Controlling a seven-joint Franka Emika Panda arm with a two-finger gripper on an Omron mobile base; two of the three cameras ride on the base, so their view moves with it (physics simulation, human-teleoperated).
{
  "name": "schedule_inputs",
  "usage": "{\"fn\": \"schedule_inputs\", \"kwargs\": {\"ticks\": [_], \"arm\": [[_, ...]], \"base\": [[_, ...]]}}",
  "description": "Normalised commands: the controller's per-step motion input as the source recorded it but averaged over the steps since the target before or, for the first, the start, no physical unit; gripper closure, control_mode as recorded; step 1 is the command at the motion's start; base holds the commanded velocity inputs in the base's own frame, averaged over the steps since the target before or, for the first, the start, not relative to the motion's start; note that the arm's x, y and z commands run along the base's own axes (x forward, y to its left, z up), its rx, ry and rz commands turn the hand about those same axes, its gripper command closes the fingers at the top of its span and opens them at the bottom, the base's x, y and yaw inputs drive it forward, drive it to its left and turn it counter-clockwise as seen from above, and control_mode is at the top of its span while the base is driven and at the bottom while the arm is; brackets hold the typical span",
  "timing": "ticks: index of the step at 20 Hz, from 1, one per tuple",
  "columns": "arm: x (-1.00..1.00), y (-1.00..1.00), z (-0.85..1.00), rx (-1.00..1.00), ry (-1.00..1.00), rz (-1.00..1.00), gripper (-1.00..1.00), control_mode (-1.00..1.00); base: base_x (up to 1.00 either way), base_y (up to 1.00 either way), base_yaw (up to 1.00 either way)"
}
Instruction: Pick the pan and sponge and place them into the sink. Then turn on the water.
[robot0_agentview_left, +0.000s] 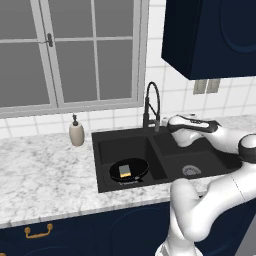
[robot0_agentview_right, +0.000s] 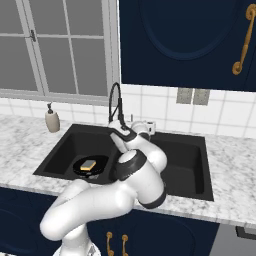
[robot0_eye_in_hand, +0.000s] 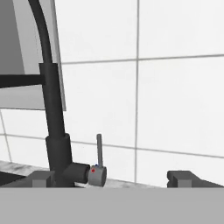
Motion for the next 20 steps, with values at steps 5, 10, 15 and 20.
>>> {"fn": "schedule_inputs", "kwargs": {"ticks": [5, 10, 15, 20], "arm": [[0.02, 0.00, -0.02, 0.00, 0.00, 0.00, -1.00, -1.00], [0.03, 0.00, -0.25, 0.00, -0.06, 0.00, -1.00, -1.00], [0.21, -0.08, -0.09, 0.00, -0.03, 0.07, -1.00, -1.00], [0.33, -0.13, -0.08, 0.00, 0.00, 0.17, -1.00, -1.00]], "base": [[0.00, 0.00, 0.00], [0.00, 0.00, 0.00], [0.00, 0.00, 0.00], [0.00, 0.00, 0.00]]}}
